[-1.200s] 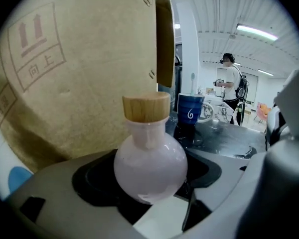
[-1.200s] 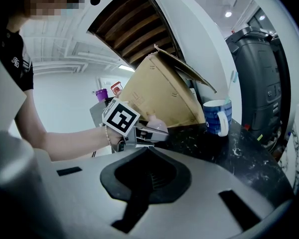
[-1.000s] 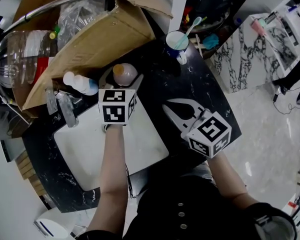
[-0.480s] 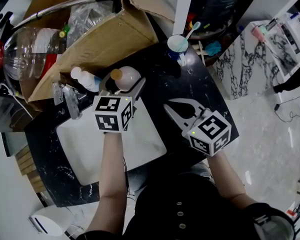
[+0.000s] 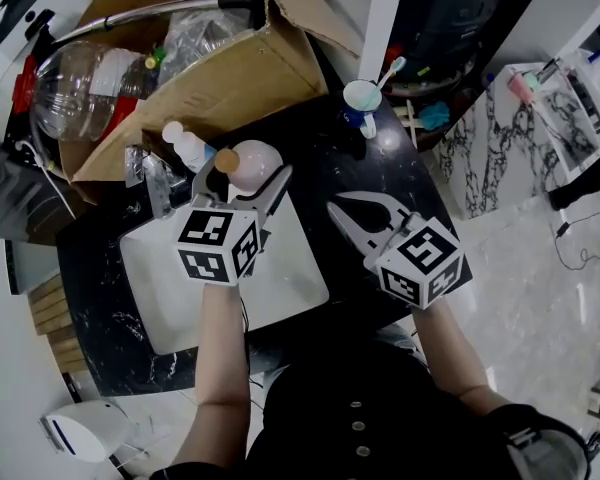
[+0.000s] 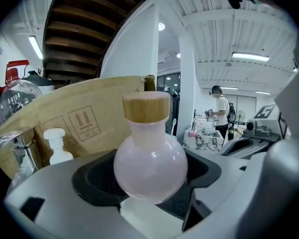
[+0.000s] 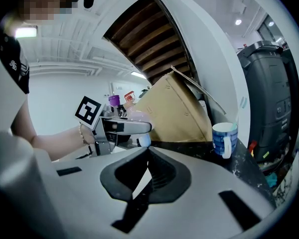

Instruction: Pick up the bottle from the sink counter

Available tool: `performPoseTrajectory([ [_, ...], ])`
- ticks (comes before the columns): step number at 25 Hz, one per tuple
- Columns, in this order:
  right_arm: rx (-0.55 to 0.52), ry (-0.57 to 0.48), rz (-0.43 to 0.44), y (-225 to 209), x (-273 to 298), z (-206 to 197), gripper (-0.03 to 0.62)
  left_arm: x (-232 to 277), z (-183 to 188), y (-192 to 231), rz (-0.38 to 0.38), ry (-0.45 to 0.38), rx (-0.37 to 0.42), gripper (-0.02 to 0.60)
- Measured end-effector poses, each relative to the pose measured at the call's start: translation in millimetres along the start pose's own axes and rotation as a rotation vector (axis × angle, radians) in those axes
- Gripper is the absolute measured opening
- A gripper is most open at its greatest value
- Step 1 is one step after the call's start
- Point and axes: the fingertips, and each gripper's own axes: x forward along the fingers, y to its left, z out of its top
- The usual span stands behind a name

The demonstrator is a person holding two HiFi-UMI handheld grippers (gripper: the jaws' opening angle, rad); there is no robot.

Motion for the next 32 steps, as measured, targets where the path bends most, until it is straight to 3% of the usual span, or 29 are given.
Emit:
performPoseTrajectory([
  [10, -0.080, -0.047, 0.041, 25.0, -3.5, 25.4, 0.003, -51.6, 14.3, -9.8, 0.028, -0.079, -0.032, 0.394],
  [20, -0.121, -0.141, 0.048, 46.4, -13.2, 51.9, 0.003, -102.8, 22.0, -18.8, 0.052, -0.132, -0.002, 0.394],
  [32, -0.171, -0.206, 0.084, 69.7, -16.8, 70.8, 0.003, -151.6, 44.1, -24.6, 0.093, -0.253, -0.013, 0.394],
])
